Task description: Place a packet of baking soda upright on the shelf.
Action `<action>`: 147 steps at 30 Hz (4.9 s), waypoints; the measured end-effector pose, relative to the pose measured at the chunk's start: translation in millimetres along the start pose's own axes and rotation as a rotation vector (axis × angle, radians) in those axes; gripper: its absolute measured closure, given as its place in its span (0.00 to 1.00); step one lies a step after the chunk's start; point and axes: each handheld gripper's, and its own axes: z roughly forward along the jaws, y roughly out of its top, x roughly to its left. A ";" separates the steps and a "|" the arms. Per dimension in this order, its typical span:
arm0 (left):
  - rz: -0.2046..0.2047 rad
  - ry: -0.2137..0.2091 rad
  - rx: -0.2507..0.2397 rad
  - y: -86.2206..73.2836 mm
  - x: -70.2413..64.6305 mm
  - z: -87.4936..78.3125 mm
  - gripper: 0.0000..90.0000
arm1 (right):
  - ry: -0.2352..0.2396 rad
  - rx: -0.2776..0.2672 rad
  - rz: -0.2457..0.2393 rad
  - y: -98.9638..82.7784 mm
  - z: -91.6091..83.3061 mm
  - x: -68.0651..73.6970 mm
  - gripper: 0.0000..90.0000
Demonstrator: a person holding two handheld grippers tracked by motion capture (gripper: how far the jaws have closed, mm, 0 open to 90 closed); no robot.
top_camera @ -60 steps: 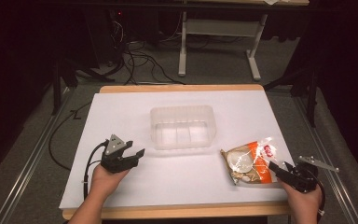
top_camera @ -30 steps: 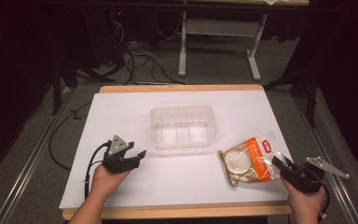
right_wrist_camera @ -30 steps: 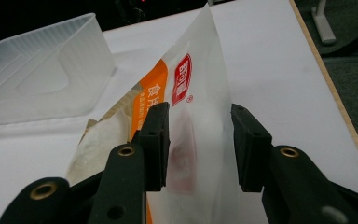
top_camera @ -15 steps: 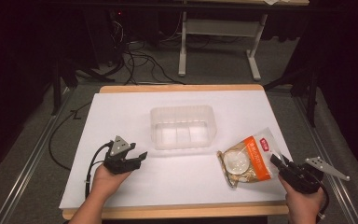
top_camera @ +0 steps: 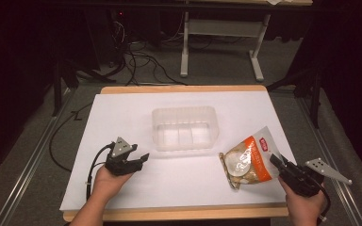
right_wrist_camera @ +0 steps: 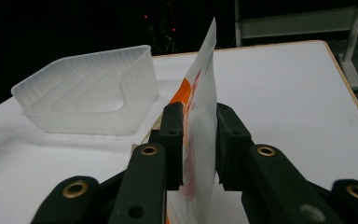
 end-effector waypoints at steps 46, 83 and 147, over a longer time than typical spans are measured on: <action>-0.001 0.008 0.002 -1.0 1.2 -0.7 0.45 | -0.025 -0.070 -0.171 44.4 64.2 37.3 0.85; 0.024 -0.003 0.018 -1.0 -2.0 3.6 0.45 | -0.095 -0.054 -0.166 19.8 70.8 27.4 1.00; 0.008 0.003 -0.035 0.4 4.9 -6.6 0.44 | 0.168 -0.215 -0.204 109.2 92.3 132.2 1.00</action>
